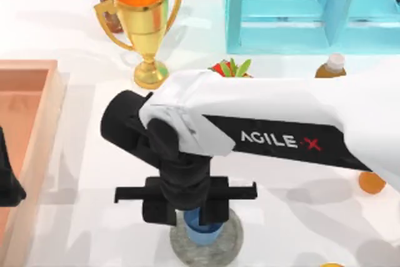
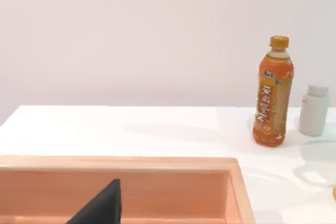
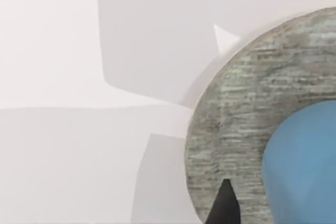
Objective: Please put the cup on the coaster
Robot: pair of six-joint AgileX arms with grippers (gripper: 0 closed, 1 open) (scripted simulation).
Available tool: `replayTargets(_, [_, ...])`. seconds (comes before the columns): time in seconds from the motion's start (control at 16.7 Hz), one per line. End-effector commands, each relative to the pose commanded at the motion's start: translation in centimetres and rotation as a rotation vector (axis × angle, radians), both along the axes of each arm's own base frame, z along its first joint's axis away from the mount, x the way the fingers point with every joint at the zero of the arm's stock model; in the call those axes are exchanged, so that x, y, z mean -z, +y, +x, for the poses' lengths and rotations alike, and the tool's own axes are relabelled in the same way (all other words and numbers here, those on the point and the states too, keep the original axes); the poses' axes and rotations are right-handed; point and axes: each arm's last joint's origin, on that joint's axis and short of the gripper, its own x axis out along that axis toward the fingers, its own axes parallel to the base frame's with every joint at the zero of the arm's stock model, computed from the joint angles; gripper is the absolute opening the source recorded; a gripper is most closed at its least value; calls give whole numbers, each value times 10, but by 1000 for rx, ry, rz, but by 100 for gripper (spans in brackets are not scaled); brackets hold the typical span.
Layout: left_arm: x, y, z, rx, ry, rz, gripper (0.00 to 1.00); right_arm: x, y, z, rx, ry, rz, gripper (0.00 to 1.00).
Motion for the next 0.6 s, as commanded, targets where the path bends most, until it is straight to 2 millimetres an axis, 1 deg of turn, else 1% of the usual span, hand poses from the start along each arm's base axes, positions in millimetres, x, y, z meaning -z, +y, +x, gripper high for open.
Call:
replayTargets(0.24, [0,0,0,0,0,0,100,0,0,0,0,0,0,98])
replayTargets(0.3, [0,0,0,0,0,0,100,0,0,0,0,0,0,100])
replayTargets(0.6, [0,0,0,0,0,0,100,0,0,0,0,0,0,100])
